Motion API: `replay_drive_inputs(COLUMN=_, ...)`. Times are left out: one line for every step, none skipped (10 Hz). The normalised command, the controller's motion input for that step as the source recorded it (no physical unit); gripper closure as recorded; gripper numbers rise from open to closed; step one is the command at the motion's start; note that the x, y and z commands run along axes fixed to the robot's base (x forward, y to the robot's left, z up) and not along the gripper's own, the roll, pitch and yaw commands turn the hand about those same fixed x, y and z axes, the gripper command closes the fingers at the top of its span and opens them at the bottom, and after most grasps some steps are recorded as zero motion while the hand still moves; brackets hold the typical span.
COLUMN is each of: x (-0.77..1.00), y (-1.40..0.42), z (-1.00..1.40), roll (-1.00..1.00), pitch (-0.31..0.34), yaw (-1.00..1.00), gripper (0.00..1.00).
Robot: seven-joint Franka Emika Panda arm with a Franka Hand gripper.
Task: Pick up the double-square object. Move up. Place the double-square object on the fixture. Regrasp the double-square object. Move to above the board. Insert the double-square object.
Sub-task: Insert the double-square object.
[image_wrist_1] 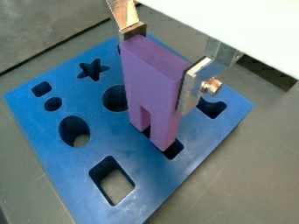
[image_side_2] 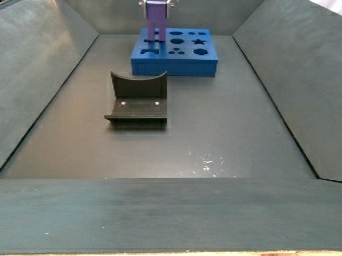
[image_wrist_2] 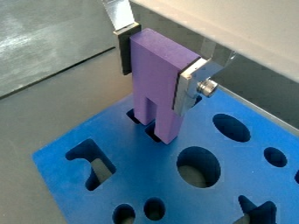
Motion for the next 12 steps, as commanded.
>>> replay_drive_inputs(x=0.13, y=0.0, z=-0.08, roll=0.0, pitch=0.0, yaw=0.0, gripper=1.0)
replay_drive_inputs(x=0.13, y=0.03, z=-0.08, roll=0.0, pitch=0.054, yaw=0.0, gripper=1.0)
replay_drive_inputs(x=0.15, y=0.04, z=-0.09, roll=0.0, pitch=0.083, yaw=0.0, gripper=1.0)
replay_drive_inputs(x=0.13, y=0.04, z=-0.13, roll=0.0, pitch=0.06, yaw=0.0, gripper=1.0)
replay_drive_inputs(x=0.02, y=0.0, z=0.0, roll=0.0, pitch=0.0, yaw=0.0, gripper=1.0)
replay_drive_inputs(x=0.12, y=0.0, z=-0.03, roll=0.0, pitch=0.0, yaw=0.0, gripper=1.0)
replay_drive_inputs(x=0.21, y=0.0, z=-0.2, roll=0.0, pitch=0.0, yaw=0.0, gripper=1.0)
replay_drive_inputs(x=0.21, y=0.0, z=-0.3, roll=0.0, pitch=0.0, yaw=-0.01, gripper=1.0)
replay_drive_inputs(x=0.18, y=0.0, z=-0.33, roll=0.0, pitch=0.0, yaw=-0.02, gripper=1.0)
replay_drive_inputs(x=0.16, y=0.0, z=-0.43, roll=0.0, pitch=0.0, yaw=-0.02, gripper=1.0)
replay_drive_inputs(x=0.0, y=-0.08, z=-0.62, roll=0.13, pitch=-0.006, yaw=-0.04, gripper=1.0)
replay_drive_inputs(x=0.0, y=-0.12, z=-0.74, roll=0.25, pitch=0.0, yaw=-0.04, gripper=1.0)
